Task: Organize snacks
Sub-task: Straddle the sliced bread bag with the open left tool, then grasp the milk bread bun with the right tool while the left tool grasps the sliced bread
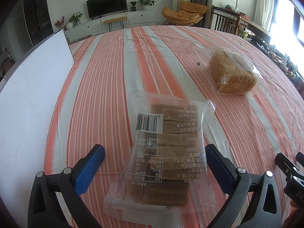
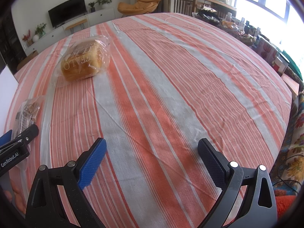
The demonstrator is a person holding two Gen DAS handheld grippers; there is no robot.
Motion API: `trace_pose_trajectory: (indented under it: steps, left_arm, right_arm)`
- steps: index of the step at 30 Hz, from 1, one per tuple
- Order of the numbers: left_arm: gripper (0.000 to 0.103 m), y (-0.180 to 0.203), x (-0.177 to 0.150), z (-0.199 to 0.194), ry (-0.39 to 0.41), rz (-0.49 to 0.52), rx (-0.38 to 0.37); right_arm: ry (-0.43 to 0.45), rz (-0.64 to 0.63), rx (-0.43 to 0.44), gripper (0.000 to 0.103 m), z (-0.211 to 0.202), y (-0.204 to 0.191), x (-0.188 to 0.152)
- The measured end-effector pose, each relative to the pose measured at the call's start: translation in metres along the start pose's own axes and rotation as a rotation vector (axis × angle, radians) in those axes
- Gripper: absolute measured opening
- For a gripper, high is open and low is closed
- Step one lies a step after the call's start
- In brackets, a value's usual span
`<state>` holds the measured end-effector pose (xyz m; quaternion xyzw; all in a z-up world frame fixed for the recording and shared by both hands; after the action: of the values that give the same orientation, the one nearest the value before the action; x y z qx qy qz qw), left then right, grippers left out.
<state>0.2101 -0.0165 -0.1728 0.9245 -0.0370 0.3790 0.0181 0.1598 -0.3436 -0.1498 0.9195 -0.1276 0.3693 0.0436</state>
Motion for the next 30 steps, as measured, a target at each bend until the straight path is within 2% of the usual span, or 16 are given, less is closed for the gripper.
trace_pose_trajectory:
  steps: [9,11,13,16,18,21,24,28,30]
  left_arm:
    - [0.103,0.0,0.0,0.0,0.0,0.0,0.0]
    - [0.103,0.0,0.0,0.0,0.0,0.0,0.0]
    - [0.103,0.0,0.0,0.0,0.0,0.0,0.0]
    - [0.103,0.0,0.0,0.0,0.0,0.0,0.0]
    - [0.103,0.0,0.0,0.0,0.0,0.0,-0.001]
    - [0.103,0.0,0.0,0.0,0.0,0.0,0.0]
    - [0.103,0.0,0.0,0.0,0.0,0.0,0.0]
    - [0.103,0.0,0.0,0.0,0.0,0.0,0.0]
    - [0.103,0.0,0.0,0.0,0.0,0.0,0.0]
  right_arm:
    - [0.002,0.005,0.006,0.099,-0.001,0.001,0.001]
    - [-0.004,0.037,0.08,0.098,-0.002,0.004,0.007]
    - [-0.001,0.084,0.178,0.096,0.0,0.009,0.027]
    - [0.077,0.068,0.166,0.097,-0.008,0.005,0.078]
    - [0.087,0.062,0.218,0.097,-0.008,-0.009,0.112]
    - [0.012,0.049,0.27,0.097,0.012,-0.038,0.146]
    - [-0.076,0.015,0.277,0.097,0.041,-0.071,0.156]
    - [-0.199,-0.06,0.237,0.098,0.089,-0.109,0.139]
    - [-0.184,-0.182,0.145,0.098,0.102,-0.126,0.13]
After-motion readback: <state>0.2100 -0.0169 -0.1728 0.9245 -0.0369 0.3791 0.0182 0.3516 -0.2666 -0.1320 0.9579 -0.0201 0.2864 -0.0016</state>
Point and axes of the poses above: each gripper's, at about its wrist camera, not at the fingertips, and z roughly the way its jaws point, y to its right, x to its top, the point moved 3 cm from there along z, roughly the way its jaws point, and after that the axes turned 9 degrees about y, right-handed, at the moved point
